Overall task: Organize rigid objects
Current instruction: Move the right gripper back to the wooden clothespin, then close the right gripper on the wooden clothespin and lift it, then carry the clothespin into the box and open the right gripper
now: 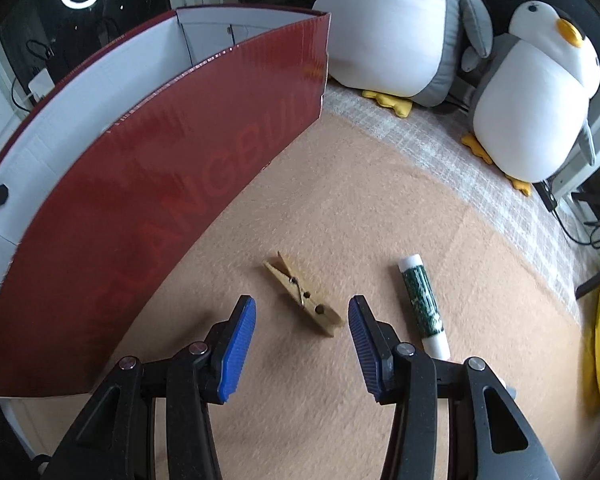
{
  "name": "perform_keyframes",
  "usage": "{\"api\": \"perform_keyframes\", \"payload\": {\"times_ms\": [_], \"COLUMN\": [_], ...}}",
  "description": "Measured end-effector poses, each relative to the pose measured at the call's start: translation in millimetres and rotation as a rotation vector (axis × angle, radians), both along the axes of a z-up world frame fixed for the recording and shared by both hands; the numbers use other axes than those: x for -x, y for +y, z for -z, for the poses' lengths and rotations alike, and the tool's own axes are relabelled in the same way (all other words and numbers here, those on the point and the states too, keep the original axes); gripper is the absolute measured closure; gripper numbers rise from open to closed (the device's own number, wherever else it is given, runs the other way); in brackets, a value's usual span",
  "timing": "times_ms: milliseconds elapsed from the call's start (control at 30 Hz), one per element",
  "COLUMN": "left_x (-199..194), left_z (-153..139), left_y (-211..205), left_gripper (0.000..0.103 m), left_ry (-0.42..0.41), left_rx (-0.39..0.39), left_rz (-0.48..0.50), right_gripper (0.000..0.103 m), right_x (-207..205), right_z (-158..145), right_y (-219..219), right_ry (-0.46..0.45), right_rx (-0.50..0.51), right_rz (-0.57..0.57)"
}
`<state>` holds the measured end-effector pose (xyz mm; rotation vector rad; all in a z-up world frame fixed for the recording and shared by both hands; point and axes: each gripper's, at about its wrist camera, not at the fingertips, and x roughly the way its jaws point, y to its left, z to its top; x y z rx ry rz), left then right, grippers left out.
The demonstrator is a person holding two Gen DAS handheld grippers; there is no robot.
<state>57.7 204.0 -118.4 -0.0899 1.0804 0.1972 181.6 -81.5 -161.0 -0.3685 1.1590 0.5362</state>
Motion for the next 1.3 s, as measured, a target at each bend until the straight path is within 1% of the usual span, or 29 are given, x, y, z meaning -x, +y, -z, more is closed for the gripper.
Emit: {"api": "perform_keyframes", "payload": {"times_ms": [133,267,433,800,867,1067,1133,1167,1200,1300], "left_x": [-2,-3,-6,-7,-7,-7,-7,-7,-7,-8], "left_z": [0,0,1,2,1,1,1,2,2,2], "left_y": [1,2,1,0,0,0,0,0,1,2], "left_gripper": [0.088,0.088,0.088,0.088,0.088,0.088,0.088,0.088,0.088,0.088], "left_ry": [-0.001,-0.001,0.0,0.001,0.0,-0.004,-0.005,-0.005,-0.005,-0.007], "left_rx": [0.001,0.004,0.004,0.003,0.004,0.009,0.011,0.011,0.013,0.015], "left_rz": [-0.008,-0.01,-0.014,-0.008,-0.007,-0.003,-0.001,-0.001,-0.001,-0.001], "right_gripper": [0.059,0.059,0.059,0.06,0.061,0.075,0.082,0.089,0.092,0.092], "right_x": [-9,-18,-27,-35,-33,-32,-31,-30,-30,-23], "right_z": [9,16,16,21,19,18,17,17,16,16], "right_y": [8,10,13,18,15,11,10,9,8,5], "right_ry": [0.02,0.044,0.061,0.08,0.085,0.093,0.096,0.096,0.097,0.089], "right_rx": [0.014,0.015,-0.001,0.006,0.003,0.007,0.008,0.007,0.005,-0.001], "right_rz": [-0.034,-0.041,-0.061,-0.081,-0.072,-0.044,-0.035,-0.03,-0.024,-0.001]}}
